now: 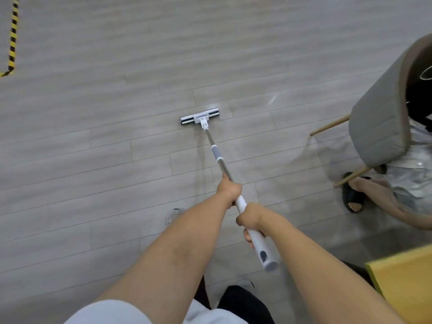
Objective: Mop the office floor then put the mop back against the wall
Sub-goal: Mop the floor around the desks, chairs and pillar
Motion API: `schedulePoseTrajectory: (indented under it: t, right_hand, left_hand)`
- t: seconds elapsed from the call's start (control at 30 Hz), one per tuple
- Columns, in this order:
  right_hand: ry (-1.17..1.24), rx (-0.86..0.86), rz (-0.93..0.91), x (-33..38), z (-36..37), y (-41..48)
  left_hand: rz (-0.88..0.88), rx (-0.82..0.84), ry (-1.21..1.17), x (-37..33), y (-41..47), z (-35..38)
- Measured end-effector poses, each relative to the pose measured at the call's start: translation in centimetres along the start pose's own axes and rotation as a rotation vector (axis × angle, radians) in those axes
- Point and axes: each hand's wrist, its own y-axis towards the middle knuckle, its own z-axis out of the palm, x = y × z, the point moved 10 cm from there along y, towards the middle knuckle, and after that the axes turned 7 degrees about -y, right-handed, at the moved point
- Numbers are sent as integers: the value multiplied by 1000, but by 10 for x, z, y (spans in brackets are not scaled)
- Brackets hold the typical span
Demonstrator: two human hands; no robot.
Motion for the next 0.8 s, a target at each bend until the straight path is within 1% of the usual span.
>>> schedulePoseTrajectory:
  t: [0.13,0.37,0.53,0.6,0.67,0.8]
  right_hand:
    - [16,27,-13,79,-17,31]
    - [16,33,-28,242,-60,87]
    - [69,50,-45,341,-63,118]
    - [83,63,-34,359,-52,127]
    - [92,68,-22,362,-36,129]
    - [87,42,-7,335,-7,122]
  left_hand:
    - [20,-23,25,-48,59,-45]
    - [22,6,58,-157,173,-130]
    - [15,14,74,-211,235,-194]
    - [4,14,87,-214,242,-212]
    - [-18,18,102,-205,238,-224]
    - [-16,28,131,-172,213,-222]
